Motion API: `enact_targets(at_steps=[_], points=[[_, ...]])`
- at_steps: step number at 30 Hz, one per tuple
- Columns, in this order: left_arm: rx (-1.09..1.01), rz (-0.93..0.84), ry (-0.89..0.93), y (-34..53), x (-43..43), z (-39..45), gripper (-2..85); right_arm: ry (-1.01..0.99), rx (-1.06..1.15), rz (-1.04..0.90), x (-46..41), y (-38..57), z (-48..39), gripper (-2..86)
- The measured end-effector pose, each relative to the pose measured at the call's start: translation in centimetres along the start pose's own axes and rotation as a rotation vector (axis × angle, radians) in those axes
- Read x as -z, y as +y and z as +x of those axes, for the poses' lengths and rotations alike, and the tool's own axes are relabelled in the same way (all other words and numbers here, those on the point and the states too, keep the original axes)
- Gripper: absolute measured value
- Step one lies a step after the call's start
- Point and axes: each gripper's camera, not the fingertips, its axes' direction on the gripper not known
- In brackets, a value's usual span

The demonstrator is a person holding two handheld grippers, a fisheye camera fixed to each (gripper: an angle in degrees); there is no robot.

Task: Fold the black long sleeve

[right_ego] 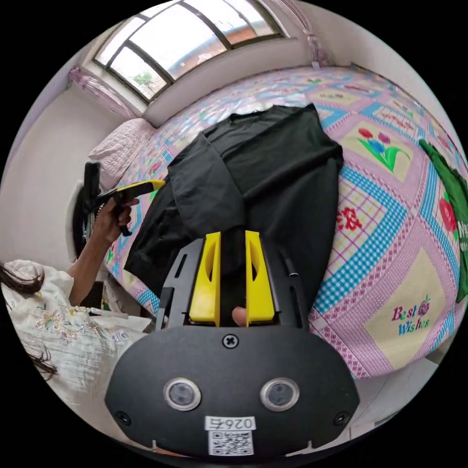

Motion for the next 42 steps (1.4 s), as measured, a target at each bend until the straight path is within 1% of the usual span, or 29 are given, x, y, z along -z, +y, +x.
enact_targets(at_steps=[1,4,7,10,11,12,13,14,15,18,20,23,27,29,32,36,39,40,41,42], points=[[0.011,-0.001,-0.053,-0.9,0.3,-1.5,-1.0,-0.004,0.026,0.028,-0.3,-0.6,-1.3,4.4],[0.056,-0.017,-0.125,-3.5,-0.1,-5.6,-1.0,-0.018,0.086,0.032,-3.0,-2.8,-3.7,4.4],[0.142,0.008,-0.099,-5.6,-0.6,-9.7,-1.0,-0.003,0.089,0.008,-6.1,-4.1,-4.5,3.4],[0.237,0.041,-0.132,-6.6,-1.6,-13.5,-0.9,0.026,0.040,-0.020,-7.5,-3.2,-4.0,1.3],[0.254,0.031,-0.151,-6.6,-2.0,-14.2,-0.9,0.025,0.014,-0.020,-7.4,-2.4,-3.5,0.4],[0.283,-0.025,-0.199,-6.5,-3.4,-15.6,-0.9,0.019,0.002,-0.012,-7.3,-1.9,-3.3,0.0],[0.293,-0.121,-0.248,-6.2,-5.2,-16.8,-0.8,0.000,-0.030,0.006,-6.8,-0.9,-2.8,-0.5],[0.258,-0.088,-0.228,-5.9,-5.1,-16.9,-0.8,-0.019,-0.063,0.021,-6.4,-0.1,-2.3,-0.7],[0.281,-0.026,-0.237,-4.9,-4.4,-17.3,-0.9,-0.030,-0.077,0.029,-6.3,0.3,-2.1,-0.7],[0.269,-0.024,-0.153,-3.2,-3.1,-17.8,-1.0,-0.059,-0.120,0.060,-5.6,2.1,-2.1,-0.9],[0.263,-0.037,-0.155,-2.1,-1.7,-17.5,-1.0,-0.063,-0.138,0.071,-5.3,3.0,-2.7,-0.9],[0.250,-0.005,-0.214,0.8,2.1,-16.4,-1.0,-0.031,-0.137,0.053,-4.6,4.0,-4.1,-0.9],[0.274,-0.008,-0.237,7.3,7.8,-15.2,-1.0,0.009,-0.111,0.028,-3.5,5.6,-6.0,-0.9],[0.291,0.024,-0.223,10.7,10.2,-14.3,-1.0,0.051,-0.091,0.008,-2.7,6.9,-7.5,-0.9],[0.354,0.060,-0.155,16.4,12.9,-12.7,-1.0,0.069,-0.090,-0.008,-1.8,8.7,-9.1,-0.9],[0.396,0.187,-0.054,23.4,16.6,-8.9,-1.0,0.085,-0.091,-0.002,0.4,11.1,-11.4,-0.9],[0.396,0.300,-0.011,27.4,20.2,-5.6,-1.0,0.134,-0.057,0.055,4.2,13.2,-14.0,-0.9],[0.384,0.365,0.006,28.7,22.1,-4.2,-1.0,0.161,-0.047,0.113,6.6,14.3,-15.3,-0.9],[0.376,0.401,0.012,29.4,23.1,-3.4,-1.0,0.192,-0.033,0.220,9.7,15.7,-16.8,-0.9],[0.349,0.480,0.022,30.5,25.4,-1.7,-1.0,0.209,-0.023,0.284,11.4,16.5,-17.6,-0.9]])
